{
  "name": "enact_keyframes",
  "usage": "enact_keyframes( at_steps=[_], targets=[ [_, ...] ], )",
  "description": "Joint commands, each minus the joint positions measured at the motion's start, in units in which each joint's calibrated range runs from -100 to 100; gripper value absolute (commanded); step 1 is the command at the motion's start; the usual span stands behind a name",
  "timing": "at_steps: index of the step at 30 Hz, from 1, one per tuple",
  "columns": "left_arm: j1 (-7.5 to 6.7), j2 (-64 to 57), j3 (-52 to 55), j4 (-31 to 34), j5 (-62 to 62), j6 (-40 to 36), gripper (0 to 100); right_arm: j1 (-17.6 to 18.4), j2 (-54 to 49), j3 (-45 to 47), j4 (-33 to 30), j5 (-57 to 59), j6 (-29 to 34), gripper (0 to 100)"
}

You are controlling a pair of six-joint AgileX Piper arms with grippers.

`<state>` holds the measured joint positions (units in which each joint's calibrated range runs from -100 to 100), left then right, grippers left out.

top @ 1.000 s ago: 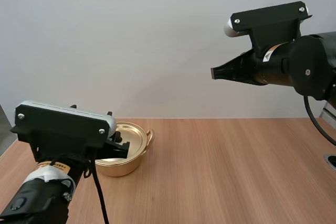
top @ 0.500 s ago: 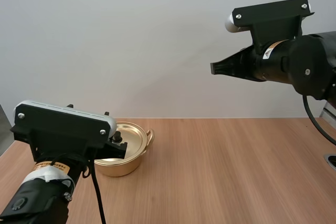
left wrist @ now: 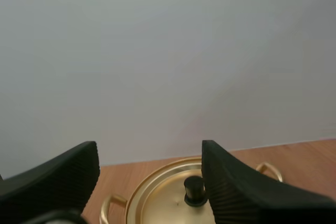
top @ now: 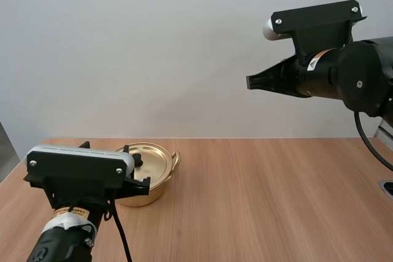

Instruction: Open the pot, put the car inside, and close it

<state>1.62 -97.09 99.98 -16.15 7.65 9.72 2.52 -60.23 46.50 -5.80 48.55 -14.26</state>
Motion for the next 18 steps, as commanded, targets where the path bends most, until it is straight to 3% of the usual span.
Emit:
enact_keyframes(
  at_steps=[1, 15, 18],
  targets=[
    [0.04, -0.4, 0.0, 0.0, 0.6, 0.0, 92, 0.0, 0.0, 0.0, 0.0, 0.1, 0.1, 0],
    [0.29, -0.7, 0.0, 0.3, 6.2, 0.0, 92, 0.0, 0.0, 0.0, -0.5, 0.5, -0.3, 0],
    [0.32, -0.7, 0.0, 5.0, 6.2, 0.0, 92, 0.0, 0.0, 0.0, -0.5, 0.5, -0.3, 0]
  ],
)
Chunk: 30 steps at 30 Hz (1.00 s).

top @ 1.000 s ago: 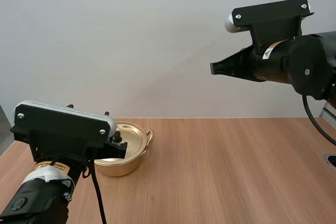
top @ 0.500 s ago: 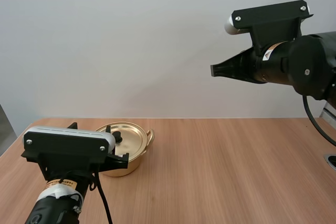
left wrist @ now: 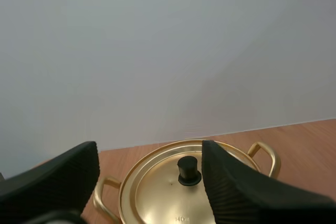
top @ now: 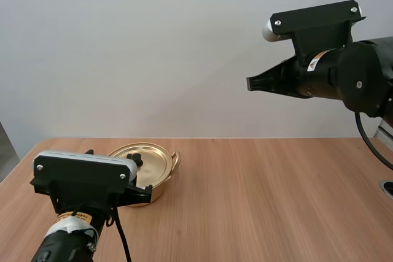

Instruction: Open the pot, put the car inside, and close it

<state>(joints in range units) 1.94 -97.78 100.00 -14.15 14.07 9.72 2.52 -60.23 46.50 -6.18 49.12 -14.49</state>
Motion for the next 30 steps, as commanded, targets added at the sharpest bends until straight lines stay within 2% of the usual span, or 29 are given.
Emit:
enact_keyframes(
  at_steps=[1, 4, 10, 15, 19, 25, 30],
  targets=[
    [0.06, 0.0, 0.0, 4.9, -0.2, 0.0, 92, 0.0, 0.0, 0.0, -0.1, -0.1, -0.1, 0],
    [0.29, 0.0, 0.0, 11.4, 1.2, 0.0, 92, 0.0, 0.0, 0.0, -0.1, 0.2, -0.1, 0],
    [0.33, 0.0, 0.0, 10.5, 13.4, 0.0, 92, 0.0, 0.0, 0.0, -0.1, 0.3, -0.1, 0],
    [0.67, 0.0, 0.0, 10.5, 17.0, 0.0, 92, 0.0, 0.0, 0.0, -0.1, 0.3, -0.1, 0],
    [0.68, 0.0, 0.0, 1.1, 16.4, 0.0, 92, 0.0, 0.0, 0.0, -0.1, 0.5, -0.1, 0],
    [0.75, -1.0, 0.0, -4.8, 14.7, -1.6, 92, 0.0, 0.0, 0.0, -0.1, 1.0, -0.1, 0],
    [0.75, -2.2, 0.0, 2.9, 15.7, -1.6, 90, 0.0, 0.0, 0.0, -0.1, 4.6, 0.0, 0]
  ],
)
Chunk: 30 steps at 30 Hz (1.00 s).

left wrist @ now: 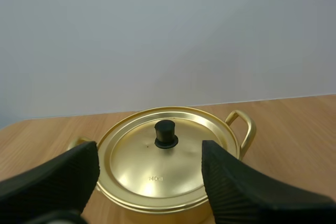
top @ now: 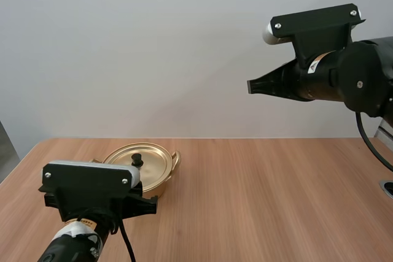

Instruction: Open the pot, put the car inside, and close it

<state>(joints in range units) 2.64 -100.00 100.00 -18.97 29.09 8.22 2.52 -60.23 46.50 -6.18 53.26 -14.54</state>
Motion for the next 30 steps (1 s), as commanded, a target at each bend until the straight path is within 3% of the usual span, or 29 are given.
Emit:
enact_keyframes(
  at_steps=[1, 4, 6, 8, 14, 26, 30],
  targets=[
    [0.05, 0.0, 0.0, 8.6, 1.1, -0.1, 90, 0.0, 0.0, 0.0, -0.1, 0.9, 0.1, 0],
    [0.05, 0.0, 0.0, 10.2, 2.9, -0.2, 89, 0.0, 0.0, 0.0, -0.1, 1.7, 0.1, 0],
    [0.05, 0.0, 0.0, 10.2, 2.9, -2.1, 80, 0.0, 0.0, 0.0, -0.1, 1.7, 0.1, 0],
    [0.05, 0.0, 0.0, 10.1, 2.6, -3.5, 63, 0.0, 0.0, 0.0, -0.1, 1.9, 0.1, 0],
    [0.05, 0.0, 0.0, 13.1, 2.6, -3.7, 0, 0.0, 0.0, 0.0, -0.1, 2.3, 0.1, 0],
    [0.05, 0.0, 0.0, 13.5, 2.4, -7.1, 0, 0.0, 0.0, 0.0, 0.0, 4.3, 0.1, 0],
    [0.05, 0.0, 0.0, 12.7, 1.5, -7.4, 0, 0.0, 0.0, 0.7, 2.8, 7.5, 0.3, 0]
  ],
)
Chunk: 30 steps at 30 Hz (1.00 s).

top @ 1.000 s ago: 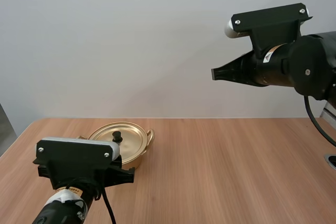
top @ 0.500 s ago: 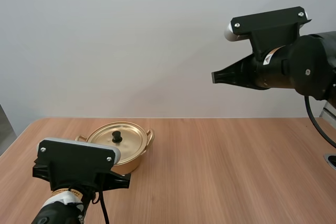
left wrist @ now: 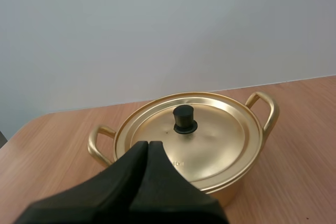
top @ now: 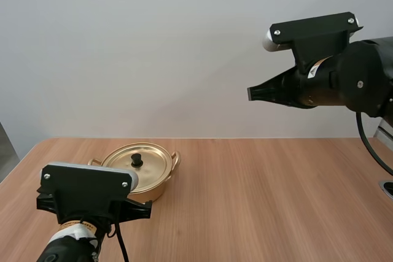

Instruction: Open the pot, put the car inside, and close it

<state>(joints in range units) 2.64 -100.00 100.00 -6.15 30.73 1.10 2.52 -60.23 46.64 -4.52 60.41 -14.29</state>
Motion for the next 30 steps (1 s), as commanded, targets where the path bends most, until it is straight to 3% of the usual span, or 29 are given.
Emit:
enact_keyframes(
  at_steps=[1, 4, 14, 21, 26, 30],
  targets=[
    [0.05, 0.0, 0.0, -0.5, -0.5, -0.7, 0, 0.0, 0.0, 1.5, 1.4, -0.1, 0.0, 0],
    [0.05, 0.0, 0.0, -3.4, -1.5, -4.0, 0, 0.0, 0.0, 6.9, 1.4, -6.2, 0.0, 0],
    [0.05, 0.0, 0.0, -4.2, -1.5, -4.2, 0, 0.0, -0.5, 25.6, 1.7, -28.7, 0.0, 0],
    [0.05, 0.0, 0.0, -4.2, -1.5, -4.2, 0, 0.0, -10.2, 34.4, 1.7, -44.2, 0.0, 0],
    [0.05, 0.0, 0.0, -4.2, -1.5, -4.2, 0, 0.0, -22.5, 37.7, 1.9, -44.0, 0.0, 0],
    [0.05, 0.0, 0.0, -4.2, -1.5, -4.2, 0, 0.0, -32.8, 38.2, 2.2, -34.0, 0.0, 0]
  ],
)
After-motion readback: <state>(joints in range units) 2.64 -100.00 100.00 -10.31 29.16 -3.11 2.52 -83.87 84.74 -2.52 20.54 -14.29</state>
